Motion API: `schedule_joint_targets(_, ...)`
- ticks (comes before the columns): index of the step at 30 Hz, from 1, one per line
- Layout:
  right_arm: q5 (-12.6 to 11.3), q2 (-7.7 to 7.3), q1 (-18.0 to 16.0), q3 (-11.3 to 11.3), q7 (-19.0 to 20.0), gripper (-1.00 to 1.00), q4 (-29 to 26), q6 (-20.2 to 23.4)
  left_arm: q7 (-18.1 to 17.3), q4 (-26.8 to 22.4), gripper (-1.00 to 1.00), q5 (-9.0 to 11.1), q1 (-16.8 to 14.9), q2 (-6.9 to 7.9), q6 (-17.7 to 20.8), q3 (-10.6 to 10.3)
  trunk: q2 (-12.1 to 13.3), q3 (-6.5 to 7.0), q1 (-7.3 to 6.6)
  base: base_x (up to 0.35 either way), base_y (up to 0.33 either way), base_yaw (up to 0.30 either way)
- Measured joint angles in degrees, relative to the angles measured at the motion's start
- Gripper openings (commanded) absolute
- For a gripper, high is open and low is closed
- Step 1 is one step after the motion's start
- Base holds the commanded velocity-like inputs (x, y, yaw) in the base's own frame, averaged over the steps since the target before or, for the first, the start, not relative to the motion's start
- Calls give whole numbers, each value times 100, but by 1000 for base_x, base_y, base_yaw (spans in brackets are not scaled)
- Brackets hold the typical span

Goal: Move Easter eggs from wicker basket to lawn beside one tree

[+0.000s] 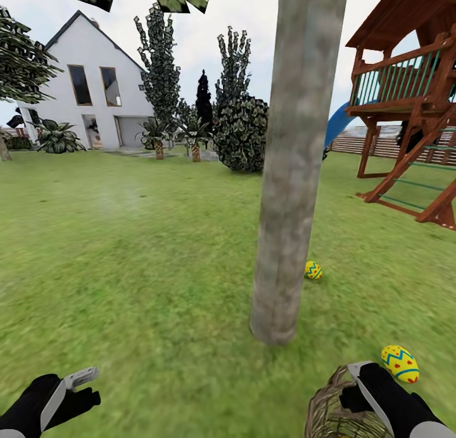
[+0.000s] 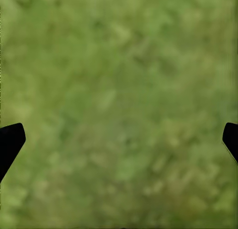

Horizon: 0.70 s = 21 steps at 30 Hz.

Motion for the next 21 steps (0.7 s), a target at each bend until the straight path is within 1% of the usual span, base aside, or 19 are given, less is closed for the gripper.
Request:
schedule_joint_targets(8,0,6,0,0,0,100,0,0,3,-3,100,0,-1,-7,0,4,0,0,0,4,0,0)
schedule_joint_targets(21,-28,12,0,-1,2,100,0,0,3,9,100,9,-1,-11,5,0,-520,-233,285,0,0,0)
